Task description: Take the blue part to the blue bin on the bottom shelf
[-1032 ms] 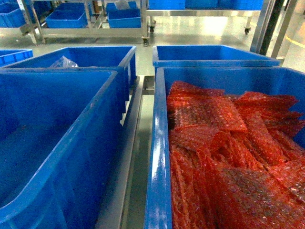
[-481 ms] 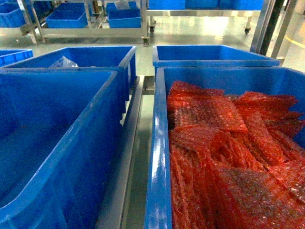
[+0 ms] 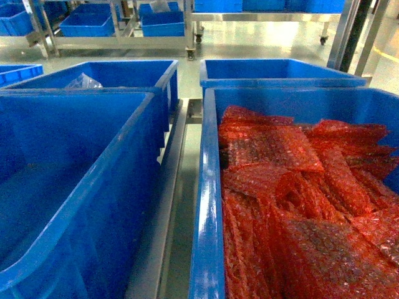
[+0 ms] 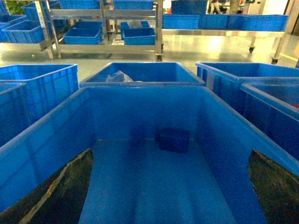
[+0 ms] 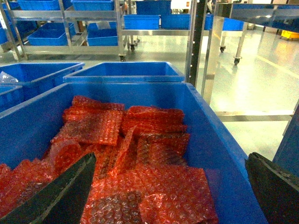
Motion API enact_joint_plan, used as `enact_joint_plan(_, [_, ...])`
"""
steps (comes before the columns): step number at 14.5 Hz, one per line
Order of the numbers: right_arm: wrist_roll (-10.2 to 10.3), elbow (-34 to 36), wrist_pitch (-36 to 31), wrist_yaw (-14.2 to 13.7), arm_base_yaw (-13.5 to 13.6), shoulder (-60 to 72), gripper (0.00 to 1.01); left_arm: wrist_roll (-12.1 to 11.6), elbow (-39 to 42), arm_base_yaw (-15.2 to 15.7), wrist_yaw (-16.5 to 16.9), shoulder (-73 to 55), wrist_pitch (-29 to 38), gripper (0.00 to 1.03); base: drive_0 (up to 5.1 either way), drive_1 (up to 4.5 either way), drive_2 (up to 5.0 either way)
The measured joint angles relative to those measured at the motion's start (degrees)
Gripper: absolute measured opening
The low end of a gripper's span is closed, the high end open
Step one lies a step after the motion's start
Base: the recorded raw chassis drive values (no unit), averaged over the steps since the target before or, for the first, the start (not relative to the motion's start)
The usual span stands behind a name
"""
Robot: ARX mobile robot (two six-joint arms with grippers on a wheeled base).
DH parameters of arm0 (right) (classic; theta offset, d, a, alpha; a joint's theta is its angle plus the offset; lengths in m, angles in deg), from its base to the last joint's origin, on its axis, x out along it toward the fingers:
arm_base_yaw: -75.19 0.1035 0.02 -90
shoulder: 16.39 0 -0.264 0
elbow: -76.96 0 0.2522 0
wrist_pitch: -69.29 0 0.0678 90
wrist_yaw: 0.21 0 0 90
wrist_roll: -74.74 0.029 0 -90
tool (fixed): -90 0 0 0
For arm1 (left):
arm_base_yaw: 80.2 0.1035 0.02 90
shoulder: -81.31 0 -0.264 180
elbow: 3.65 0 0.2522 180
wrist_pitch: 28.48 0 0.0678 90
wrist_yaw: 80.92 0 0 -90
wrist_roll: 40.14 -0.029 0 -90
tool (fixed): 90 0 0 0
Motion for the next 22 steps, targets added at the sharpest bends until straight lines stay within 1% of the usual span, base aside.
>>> enact_joint_plan(22, [0.0,0.0,0.0,0.0,0.0,0.0,0.98,0.0,0.0,0.0,0.0,0.0,0.0,0.98,0.0,0.00,0.0])
